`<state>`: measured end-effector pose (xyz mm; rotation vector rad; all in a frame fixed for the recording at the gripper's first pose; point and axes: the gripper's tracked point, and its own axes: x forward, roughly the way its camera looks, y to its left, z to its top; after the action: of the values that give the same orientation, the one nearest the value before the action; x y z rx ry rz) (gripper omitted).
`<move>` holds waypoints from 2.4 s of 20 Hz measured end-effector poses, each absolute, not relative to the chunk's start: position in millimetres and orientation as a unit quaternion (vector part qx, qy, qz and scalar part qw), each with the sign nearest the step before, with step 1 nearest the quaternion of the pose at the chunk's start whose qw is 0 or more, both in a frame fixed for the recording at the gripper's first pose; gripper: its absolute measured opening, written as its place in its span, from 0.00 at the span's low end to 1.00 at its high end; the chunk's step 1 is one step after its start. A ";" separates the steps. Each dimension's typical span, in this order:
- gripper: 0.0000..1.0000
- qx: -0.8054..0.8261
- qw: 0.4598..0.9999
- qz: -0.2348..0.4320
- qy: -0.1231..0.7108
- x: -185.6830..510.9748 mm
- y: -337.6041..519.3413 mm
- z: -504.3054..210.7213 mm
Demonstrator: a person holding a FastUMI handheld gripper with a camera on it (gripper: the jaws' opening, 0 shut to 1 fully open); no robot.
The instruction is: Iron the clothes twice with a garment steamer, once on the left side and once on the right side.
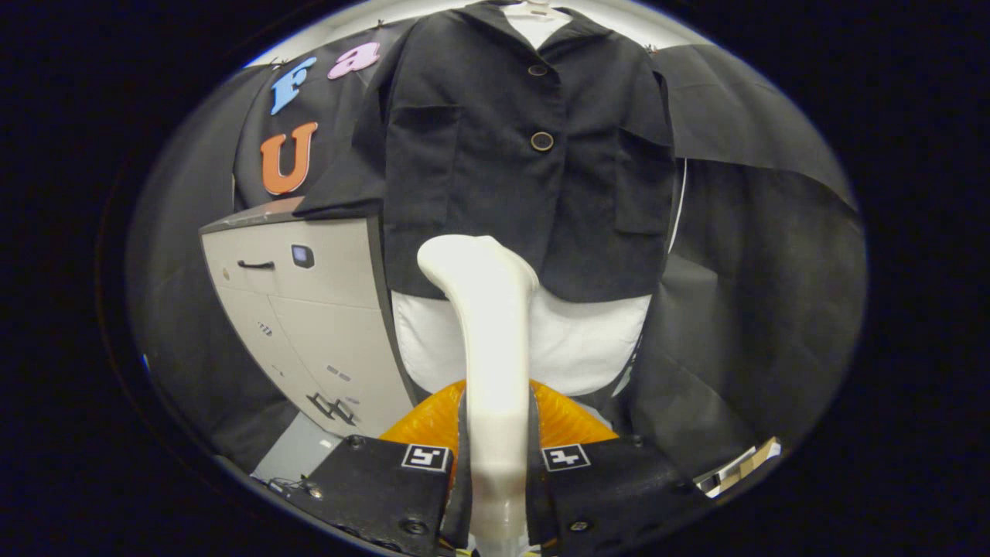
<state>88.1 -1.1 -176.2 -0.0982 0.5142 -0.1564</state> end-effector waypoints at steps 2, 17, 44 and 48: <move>0.31 -0.049 0.962 -0.080 0.255 87.4 1.0 -175.5; 0.30 -0.022 0.993 -0.099 0.068 59.3 -63.4 106.4; 0.30 -0.023 0.992 -0.088 -0.085 214.2 -142.4 262.2; 0.30 -0.027 0.992 -0.096 -0.074 205.0 -135.4 249.0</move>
<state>205.0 -135.4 249.0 -0.0533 -0.1481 -0.1921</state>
